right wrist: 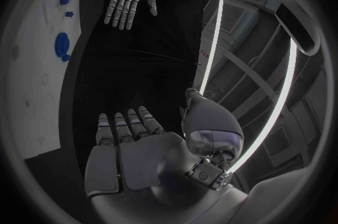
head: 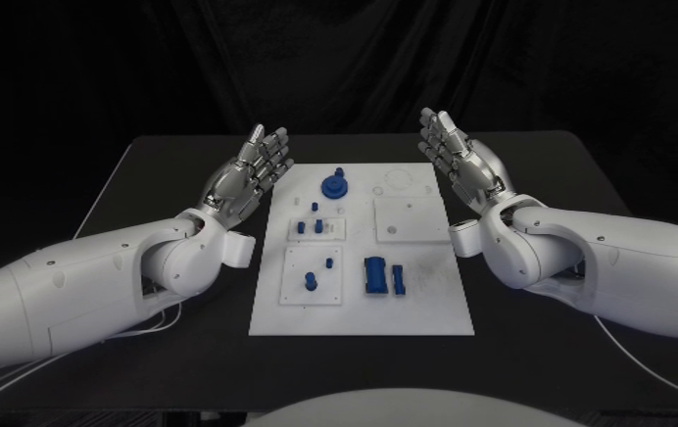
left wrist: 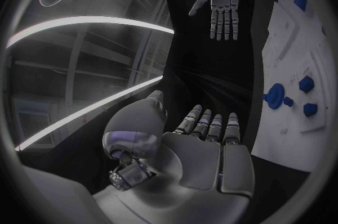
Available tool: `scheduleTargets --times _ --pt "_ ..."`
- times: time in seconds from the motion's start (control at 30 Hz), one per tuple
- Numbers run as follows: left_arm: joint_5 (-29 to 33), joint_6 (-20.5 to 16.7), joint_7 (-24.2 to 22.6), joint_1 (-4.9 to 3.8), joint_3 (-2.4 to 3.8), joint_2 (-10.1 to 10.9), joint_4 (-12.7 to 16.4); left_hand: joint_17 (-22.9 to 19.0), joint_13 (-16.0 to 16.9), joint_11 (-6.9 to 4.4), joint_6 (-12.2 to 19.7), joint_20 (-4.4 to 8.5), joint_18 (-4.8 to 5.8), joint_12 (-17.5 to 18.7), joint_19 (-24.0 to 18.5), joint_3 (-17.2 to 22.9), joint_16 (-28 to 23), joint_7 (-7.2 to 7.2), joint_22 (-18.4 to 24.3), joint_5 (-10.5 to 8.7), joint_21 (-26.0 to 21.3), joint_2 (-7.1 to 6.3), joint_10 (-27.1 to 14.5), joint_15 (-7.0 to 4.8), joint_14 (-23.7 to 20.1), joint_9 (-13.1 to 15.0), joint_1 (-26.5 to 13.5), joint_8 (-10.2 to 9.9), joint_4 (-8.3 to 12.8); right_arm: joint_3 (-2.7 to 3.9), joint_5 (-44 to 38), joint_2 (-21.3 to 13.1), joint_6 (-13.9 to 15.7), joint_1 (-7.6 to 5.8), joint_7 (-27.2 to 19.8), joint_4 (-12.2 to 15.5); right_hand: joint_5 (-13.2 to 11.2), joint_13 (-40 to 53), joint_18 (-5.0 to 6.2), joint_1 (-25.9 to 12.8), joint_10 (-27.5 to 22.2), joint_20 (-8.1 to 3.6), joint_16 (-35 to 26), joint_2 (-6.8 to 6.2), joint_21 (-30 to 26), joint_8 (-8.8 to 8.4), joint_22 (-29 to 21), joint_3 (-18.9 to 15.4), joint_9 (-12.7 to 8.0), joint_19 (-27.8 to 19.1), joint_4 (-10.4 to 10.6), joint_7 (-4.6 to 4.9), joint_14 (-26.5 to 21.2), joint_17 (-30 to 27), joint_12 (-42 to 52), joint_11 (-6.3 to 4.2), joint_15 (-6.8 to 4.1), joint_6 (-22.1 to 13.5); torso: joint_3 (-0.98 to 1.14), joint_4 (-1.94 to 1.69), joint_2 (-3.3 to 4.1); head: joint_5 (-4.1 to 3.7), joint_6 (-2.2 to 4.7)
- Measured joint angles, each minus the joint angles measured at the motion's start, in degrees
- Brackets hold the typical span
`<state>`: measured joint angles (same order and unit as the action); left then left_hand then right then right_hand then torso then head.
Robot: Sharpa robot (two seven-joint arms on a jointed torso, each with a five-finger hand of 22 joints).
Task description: Assemble the parts on the task board
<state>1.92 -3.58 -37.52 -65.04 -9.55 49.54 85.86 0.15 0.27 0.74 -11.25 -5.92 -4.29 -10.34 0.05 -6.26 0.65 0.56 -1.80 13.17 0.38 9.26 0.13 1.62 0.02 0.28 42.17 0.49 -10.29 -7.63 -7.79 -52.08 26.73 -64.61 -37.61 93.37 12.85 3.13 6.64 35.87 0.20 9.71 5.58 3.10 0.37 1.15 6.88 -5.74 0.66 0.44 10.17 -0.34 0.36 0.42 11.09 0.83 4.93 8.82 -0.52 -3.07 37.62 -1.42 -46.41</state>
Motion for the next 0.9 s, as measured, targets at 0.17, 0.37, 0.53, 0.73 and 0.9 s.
scheduleTargets --times 0.17,0.37,0.53,0.73,0.9 --pt "-0.08 -6.15 1.15 1.16 2.46 -1.14 0.89 -0.06 -0.09 -0.1 2.1 2.32 1.74 1.92 0.02 1.74 -0.24 -0.34 1.02 -2.47 0.0 -1.71 -0.1 -0.62 -0.01 -0.09 -7.86 0.0 2.18 4.47 2.25 4.39 5.3 2.34 1.97 -1.72 -2.36 -1.75 -0.86 -6.68 -0.21 -1.77 -2.65 -1.73 0.0 -0.44 -1.28 2.43 -0.35 -0.3 -2.07 0.11 -0.21 -0.2 -2.06 -0.21 -2.66 -1.53 0.14 0.83 -1.78 0.48 4.21" --pt "-0.31 -16.34 3.01 2.69 5.64 -2.77 2.22 -0.09 -0.17 -0.39 3.99 4.32 2.63 3.78 0.01 4.4 -0.24 -0.46 1.5 -4.82 0.0 -3.34 0.02 -1.03 0.0 -0.17 -15.34 -0.22 4.05 7.32 5.05 7.13 11.45 4.12 4.46 -3.15 -4.7 -2.62 -2.77 -13.05 -0.07 -3.31 -4.46 -2.6 0.0 -0.72 -4.47 4.43 -0.5 -0.45 -3.94 0.16 -0.41 -0.29 -4.03 -0.35 -3.85 -2.89 0.33 1.96 -4.11 1.05 8.89" --pt "-0.57 -24.84 4.61 3.8 7.73 -3.86 3.13 -0.09 -0.2 -0.5 5.33 5.02 3.54 5.5 0.09 5.68 -0.23 -0.54 1.6 -6.46 0.01 -6.02 -0.09 -1.03 0.0 -0.2 -20.46 -0.22 5.91 7.57 6.37 7.42 14.05 4.28 5.68 -3.4 -12.29 -3.07 -6.24 -27.26 -0.19 -9.43 -5.37 -3.12 0.0 -0.95 -5.43 5.7 -0.58 -0.43 -9.96 0.36 -0.37 -0.36 -10.83 -0.63 -4.64 -8.61 0.43 2.59 -5.45 1.31 11.15" --pt "-0.88 -33.12 6.34 4.58 9.22 -4.61 3.79 -0.08 -0.21 -0.5 8.02 5.22 3.53 8.44 -0.11 6.05 -0.45 -0.55 1.71 -8.43 0.01 -7.95 -0.09 -1.02 0.0 -0.22 -25.28 -0.22 8.57 7.57 7.2 7.41 15.41 4.29 6.42 -3.42 -12.65 -3.08 -6.24 -35.35 -0.19 -9.42 -5.37 -3.02 0.0 -0.95 -5.43 5.69 -0.61 -0.42 -9.96 0.36 -0.36 -0.37 -10.9 -0.63 -4.64 -8.61 0.5 2.95 -6.2 1.44 11.95" --pt "-1.0 -36.89 7.21 4.81 9.45 -4.76 3.95 -0.08 -0.21 -0.5 9.65 5.43 3.53 9.41 0.1 6.2 -0.45 -0.56 1.72 -11.07 0.01 -8.69 -0.09 -1.22 -0.21 -0.22 -28.45 -0.22 9.39 7.57 7.54 7.41 15.93 4.3 6.73 -3.42 -12.65 -3.08 -6.23 -35.51 -0.19 -9.42 -5.37 -3.17 0.0 -0.94 -5.43 5.69 -0.61 -0.42 -9.95 0.36 -0.37 -0.37 -10.89 -0.63 -4.64 -8.61 0.51 3.03 -6.37 1.44 12.03"
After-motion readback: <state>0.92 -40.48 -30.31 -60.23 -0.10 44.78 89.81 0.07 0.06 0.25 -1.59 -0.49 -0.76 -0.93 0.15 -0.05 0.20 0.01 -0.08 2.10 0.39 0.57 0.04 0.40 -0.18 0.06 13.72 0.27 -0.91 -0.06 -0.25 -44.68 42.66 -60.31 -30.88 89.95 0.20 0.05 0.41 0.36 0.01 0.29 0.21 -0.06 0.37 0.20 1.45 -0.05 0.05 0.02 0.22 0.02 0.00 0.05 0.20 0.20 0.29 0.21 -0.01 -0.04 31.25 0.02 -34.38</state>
